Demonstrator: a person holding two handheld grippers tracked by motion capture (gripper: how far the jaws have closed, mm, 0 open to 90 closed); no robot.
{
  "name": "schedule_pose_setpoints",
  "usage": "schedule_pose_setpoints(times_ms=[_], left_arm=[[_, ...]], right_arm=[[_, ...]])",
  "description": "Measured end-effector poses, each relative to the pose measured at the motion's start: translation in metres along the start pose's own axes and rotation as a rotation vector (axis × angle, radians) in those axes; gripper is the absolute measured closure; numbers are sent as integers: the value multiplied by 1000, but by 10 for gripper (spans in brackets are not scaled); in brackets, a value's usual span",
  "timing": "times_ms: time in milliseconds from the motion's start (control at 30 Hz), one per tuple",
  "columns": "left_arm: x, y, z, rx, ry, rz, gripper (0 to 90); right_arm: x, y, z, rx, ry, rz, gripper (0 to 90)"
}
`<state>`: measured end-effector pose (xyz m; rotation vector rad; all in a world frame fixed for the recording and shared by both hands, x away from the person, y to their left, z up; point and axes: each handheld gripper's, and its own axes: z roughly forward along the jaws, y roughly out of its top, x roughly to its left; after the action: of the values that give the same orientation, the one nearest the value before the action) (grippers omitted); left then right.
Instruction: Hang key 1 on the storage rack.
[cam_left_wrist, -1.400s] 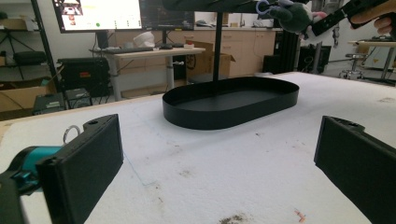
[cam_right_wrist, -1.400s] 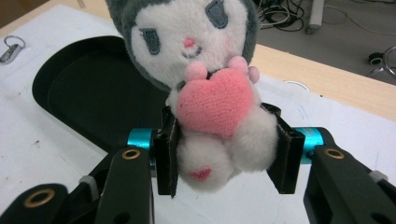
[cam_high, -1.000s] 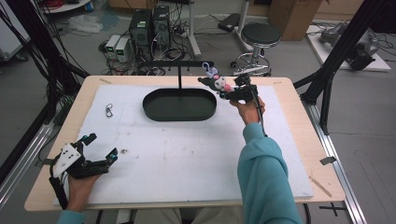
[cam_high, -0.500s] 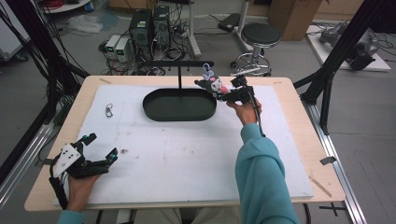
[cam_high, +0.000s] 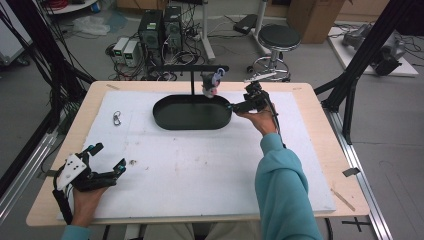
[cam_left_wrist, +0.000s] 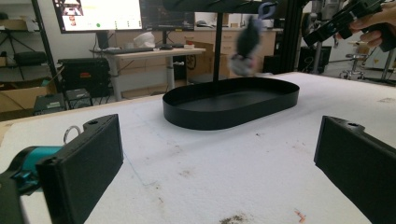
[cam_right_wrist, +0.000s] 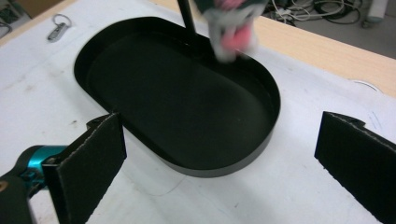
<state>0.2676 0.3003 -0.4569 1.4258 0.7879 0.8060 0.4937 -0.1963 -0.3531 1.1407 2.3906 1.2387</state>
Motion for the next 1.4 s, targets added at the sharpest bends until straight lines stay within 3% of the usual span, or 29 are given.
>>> schedule_pose_setpoints(times_ms=[333, 833, 1167, 1267, 1400], left_arm=[[0, 0, 0, -1, 2, 0, 17], [0, 0, 0, 1, 7, -7, 17], [0, 0, 0, 0, 6, -6, 17], [0, 0, 0, 1, 5, -2, 17], [0, 0, 0, -2, 6, -1, 17]], right_arm=[[7, -13, -27, -60, 6, -30, 9], [21, -78, -99, -348, 67, -91, 7], [41, -134, -113, -483, 48, -105, 7], [44, -147, -116, -511, 6, -124, 7], [46, -160, -117, -553, 5, -108, 7]])
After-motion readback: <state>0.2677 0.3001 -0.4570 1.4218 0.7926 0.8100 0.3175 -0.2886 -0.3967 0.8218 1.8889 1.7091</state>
